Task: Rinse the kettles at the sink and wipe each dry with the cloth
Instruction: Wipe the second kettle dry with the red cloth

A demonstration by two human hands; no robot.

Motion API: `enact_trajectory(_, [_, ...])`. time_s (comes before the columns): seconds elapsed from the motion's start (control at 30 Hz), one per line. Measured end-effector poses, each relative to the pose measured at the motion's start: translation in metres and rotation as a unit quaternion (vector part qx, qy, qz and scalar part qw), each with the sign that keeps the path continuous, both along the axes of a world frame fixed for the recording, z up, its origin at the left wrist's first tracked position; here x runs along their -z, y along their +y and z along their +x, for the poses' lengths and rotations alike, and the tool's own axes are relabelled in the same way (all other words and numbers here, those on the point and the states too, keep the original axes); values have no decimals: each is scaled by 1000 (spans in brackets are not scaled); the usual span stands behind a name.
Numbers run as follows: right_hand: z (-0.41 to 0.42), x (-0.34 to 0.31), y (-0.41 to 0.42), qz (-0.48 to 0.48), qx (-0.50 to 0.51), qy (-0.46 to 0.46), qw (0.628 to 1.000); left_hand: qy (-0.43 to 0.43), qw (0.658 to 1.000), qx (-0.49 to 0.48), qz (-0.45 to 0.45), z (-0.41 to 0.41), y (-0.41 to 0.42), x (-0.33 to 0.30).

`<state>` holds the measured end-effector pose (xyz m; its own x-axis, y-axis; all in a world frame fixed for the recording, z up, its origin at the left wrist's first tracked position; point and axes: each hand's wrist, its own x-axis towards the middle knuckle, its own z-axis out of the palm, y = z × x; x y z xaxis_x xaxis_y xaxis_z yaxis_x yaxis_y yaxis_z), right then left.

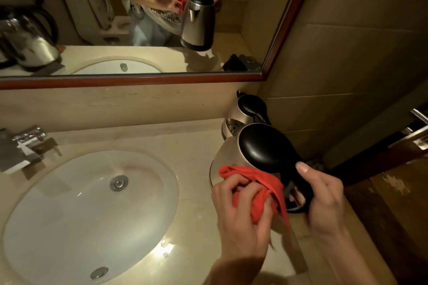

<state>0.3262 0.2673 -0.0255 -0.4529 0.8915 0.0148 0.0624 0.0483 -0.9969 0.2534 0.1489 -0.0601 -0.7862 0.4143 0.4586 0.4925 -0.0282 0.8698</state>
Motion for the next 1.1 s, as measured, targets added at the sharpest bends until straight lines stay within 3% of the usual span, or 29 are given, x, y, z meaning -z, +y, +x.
enact_trajectory(0.1, [-3, 0, -3, 3, -10, 25, 1000, 25, 999, -19, 9, -22, 5, -25])
enact_trajectory(0.17, [-6, 2, -5, -3, -17, 31, 999, 114, 991, 0, -74, -38, 15, -52])
enact_trajectory(0.27, [-11, 5, -7, -73, -17, 64, 995, 288, 928, 49, -229, -46, 34, -83])
enact_trajectory(0.33, [-14, 9, -8, -101, -25, 96, 990, 329, 901, 86, -269, -45, 36, -89])
enact_trajectory(0.53, [-13, 14, -4, -158, -43, 100, 981, 361, 916, 101, -145, -32, -2, -32])
enact_trajectory(0.7, [-16, 7, -2, -121, -29, 57, 991, 346, 929, 53, -119, -29, -10, 25])
enact_trajectory(0.87, [-16, 3, 0, -58, -6, 20, 998, 284, 956, 43, -50, -54, -12, 41])
enact_trajectory(1.0, [-16, 1, 0, 5, -5, -3, 1000, 130, 991, 38, -14, -72, -9, 38])
enact_trajectory(1.1, [-15, 3, 3, 34, -4, -28, 999, 0, 997, 71, -4, -83, -6, 32])
